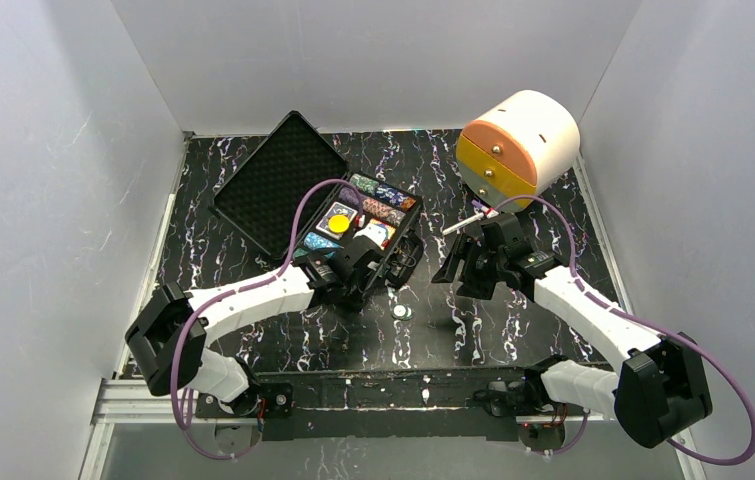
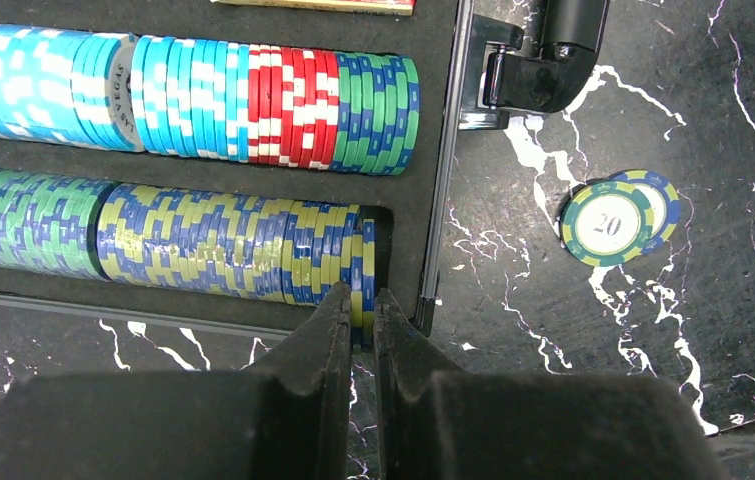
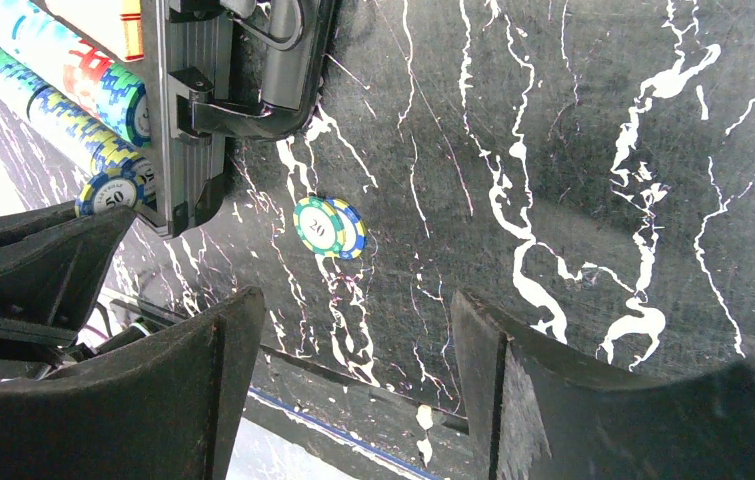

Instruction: Pack up texas hold em set

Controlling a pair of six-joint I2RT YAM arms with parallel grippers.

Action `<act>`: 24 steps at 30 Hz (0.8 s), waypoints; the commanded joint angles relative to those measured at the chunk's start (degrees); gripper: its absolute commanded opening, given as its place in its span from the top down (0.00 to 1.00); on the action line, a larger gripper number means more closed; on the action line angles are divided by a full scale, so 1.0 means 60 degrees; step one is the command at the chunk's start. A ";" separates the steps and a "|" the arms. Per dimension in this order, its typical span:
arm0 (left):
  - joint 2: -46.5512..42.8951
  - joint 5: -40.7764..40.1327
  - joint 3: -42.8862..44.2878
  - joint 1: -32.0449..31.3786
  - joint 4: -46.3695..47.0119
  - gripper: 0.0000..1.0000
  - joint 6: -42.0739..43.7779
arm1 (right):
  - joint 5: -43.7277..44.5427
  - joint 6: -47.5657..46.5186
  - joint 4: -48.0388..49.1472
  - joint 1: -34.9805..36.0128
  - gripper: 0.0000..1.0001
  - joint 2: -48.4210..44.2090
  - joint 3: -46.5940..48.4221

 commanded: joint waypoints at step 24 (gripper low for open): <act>-0.3367 -0.1356 -0.0415 0.0040 0.0282 0.54 -0.0381 | 0.1324 -0.1382 0.0164 0.1832 0.27 0.1551 0.0953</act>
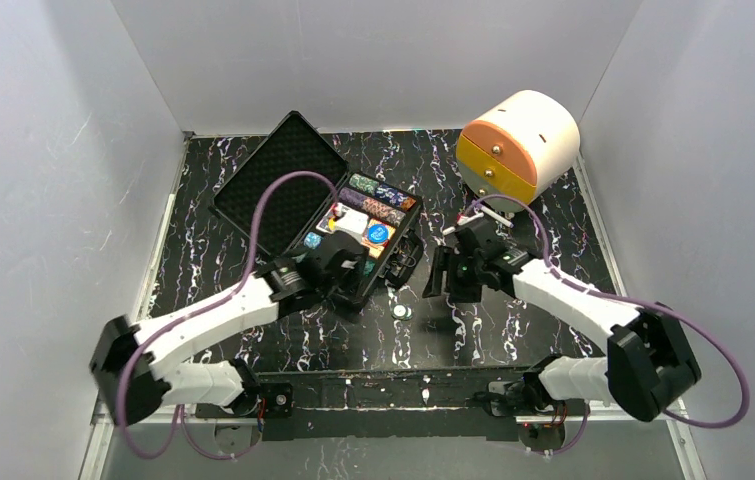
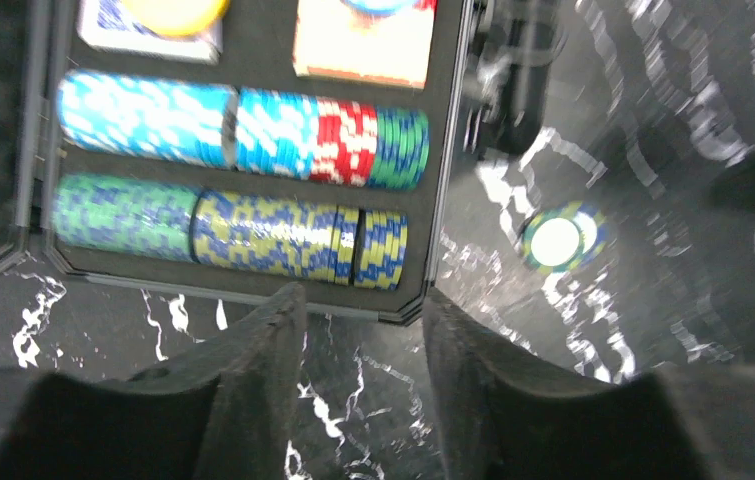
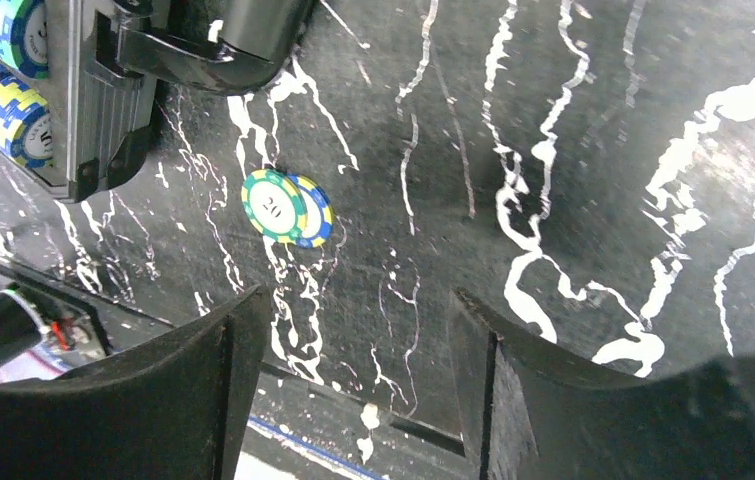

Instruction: Pack up texas hold em set

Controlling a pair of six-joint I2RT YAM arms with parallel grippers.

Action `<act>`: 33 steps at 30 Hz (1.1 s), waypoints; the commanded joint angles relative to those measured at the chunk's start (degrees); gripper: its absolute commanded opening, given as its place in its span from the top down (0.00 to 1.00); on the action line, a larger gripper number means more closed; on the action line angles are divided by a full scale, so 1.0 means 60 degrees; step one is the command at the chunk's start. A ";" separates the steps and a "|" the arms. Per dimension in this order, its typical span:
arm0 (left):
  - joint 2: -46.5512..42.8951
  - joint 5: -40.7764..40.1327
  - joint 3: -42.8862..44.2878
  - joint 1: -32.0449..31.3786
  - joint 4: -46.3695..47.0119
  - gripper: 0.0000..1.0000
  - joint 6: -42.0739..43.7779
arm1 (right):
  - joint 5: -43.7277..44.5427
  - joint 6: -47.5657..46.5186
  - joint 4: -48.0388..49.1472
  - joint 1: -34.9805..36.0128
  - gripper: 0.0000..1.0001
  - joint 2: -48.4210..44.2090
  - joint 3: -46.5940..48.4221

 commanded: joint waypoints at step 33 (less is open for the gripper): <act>-0.5175 -0.1966 -0.2223 0.0039 0.2218 0.31 -0.0236 | 0.4003 0.1233 -0.2314 0.3674 0.25 0.5356 0.3437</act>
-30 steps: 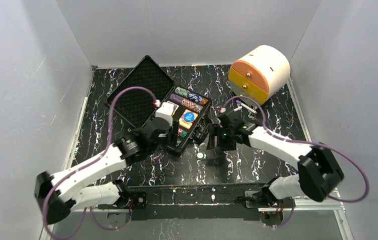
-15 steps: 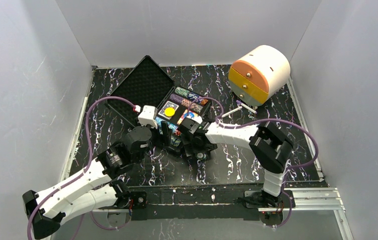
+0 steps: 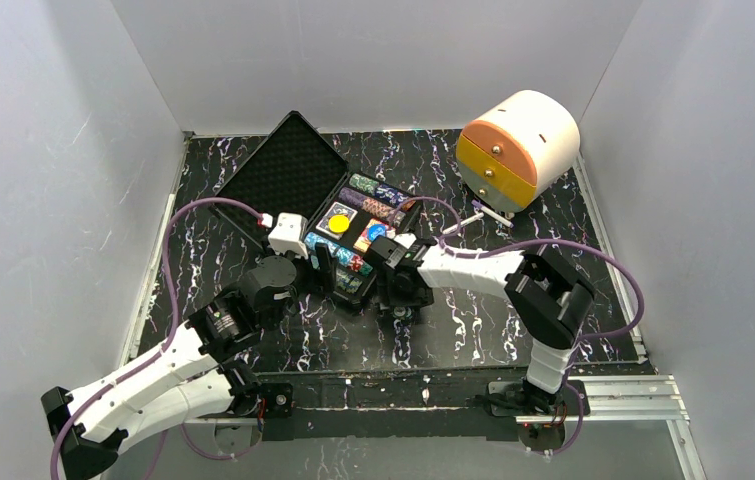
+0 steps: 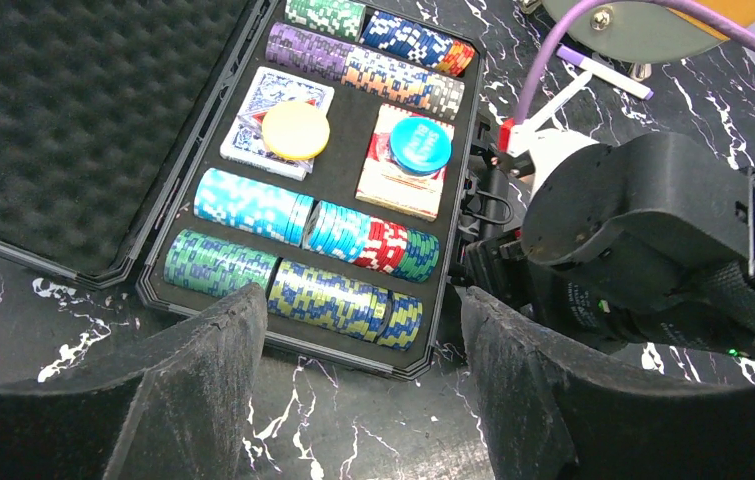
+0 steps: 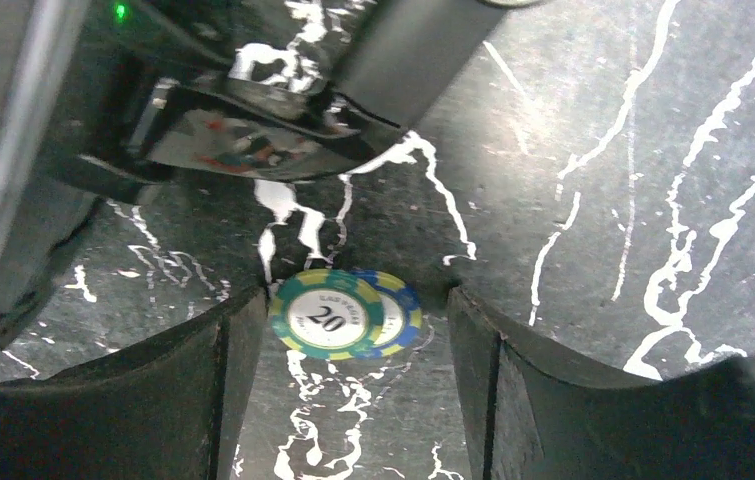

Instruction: Pack up texas hold em set

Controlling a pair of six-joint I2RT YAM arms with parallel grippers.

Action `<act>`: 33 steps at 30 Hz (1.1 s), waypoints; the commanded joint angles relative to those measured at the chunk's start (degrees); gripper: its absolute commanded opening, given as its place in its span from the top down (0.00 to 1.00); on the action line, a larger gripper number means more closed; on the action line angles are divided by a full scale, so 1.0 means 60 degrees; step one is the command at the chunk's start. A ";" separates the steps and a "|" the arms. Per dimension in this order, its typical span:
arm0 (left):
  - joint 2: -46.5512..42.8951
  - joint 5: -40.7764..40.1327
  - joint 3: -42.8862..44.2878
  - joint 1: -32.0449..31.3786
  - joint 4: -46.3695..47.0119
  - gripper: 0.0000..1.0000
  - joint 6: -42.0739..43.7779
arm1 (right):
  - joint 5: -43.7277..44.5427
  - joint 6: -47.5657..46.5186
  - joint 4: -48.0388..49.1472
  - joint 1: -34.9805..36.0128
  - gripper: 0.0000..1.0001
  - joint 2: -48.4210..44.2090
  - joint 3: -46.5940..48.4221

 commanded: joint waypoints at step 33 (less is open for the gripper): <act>0.1110 0.2600 -0.1689 0.0014 0.2051 0.26 -0.3076 | -0.0659 0.1110 -0.0336 -0.1281 0.71 -0.2692 -0.1088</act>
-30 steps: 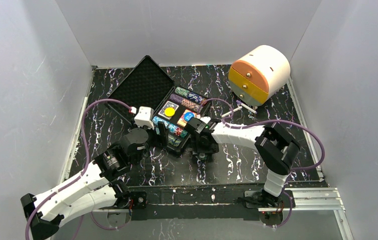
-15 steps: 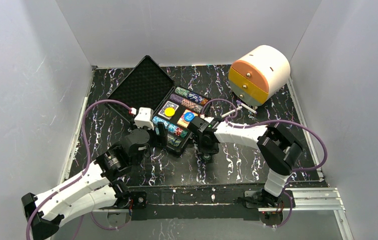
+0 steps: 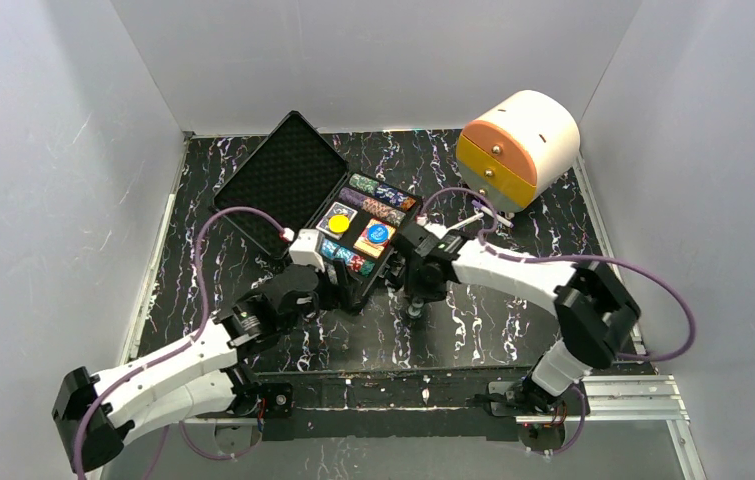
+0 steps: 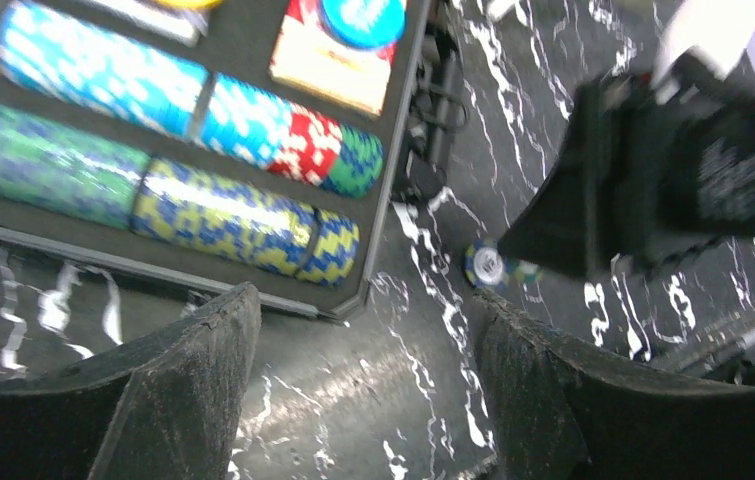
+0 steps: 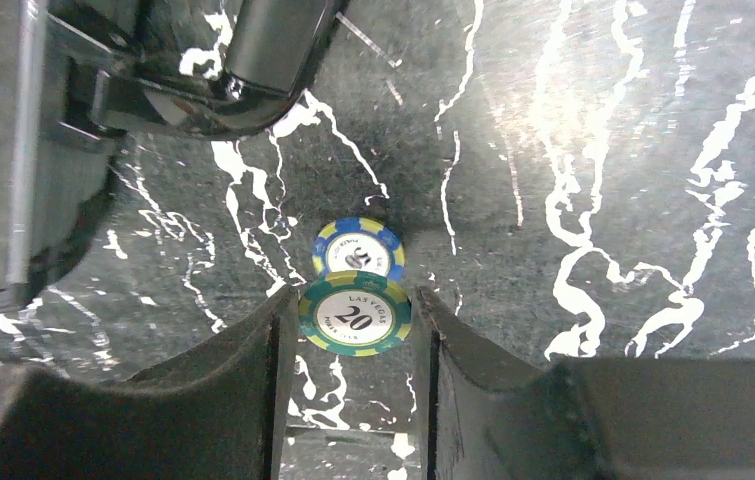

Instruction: Pack up texas hold em set

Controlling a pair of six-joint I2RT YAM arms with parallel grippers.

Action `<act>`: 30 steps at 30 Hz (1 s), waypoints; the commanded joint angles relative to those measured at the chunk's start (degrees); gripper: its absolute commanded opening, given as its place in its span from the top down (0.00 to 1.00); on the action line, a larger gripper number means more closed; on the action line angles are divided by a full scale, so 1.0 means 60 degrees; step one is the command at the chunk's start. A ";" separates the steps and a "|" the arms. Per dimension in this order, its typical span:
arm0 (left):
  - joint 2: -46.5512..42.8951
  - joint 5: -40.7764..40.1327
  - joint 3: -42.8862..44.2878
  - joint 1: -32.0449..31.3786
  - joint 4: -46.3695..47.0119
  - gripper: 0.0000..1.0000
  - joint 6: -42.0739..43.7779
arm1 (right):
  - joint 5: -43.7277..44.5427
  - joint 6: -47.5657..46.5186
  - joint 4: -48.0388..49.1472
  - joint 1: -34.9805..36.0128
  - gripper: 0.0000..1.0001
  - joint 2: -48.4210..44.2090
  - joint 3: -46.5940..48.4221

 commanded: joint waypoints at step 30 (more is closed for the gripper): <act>0.4402 0.1624 -0.1435 -0.0844 0.7247 0.66 -0.4760 | -0.4848 0.1290 0.2873 -0.1476 0.65 -0.2264 -0.1861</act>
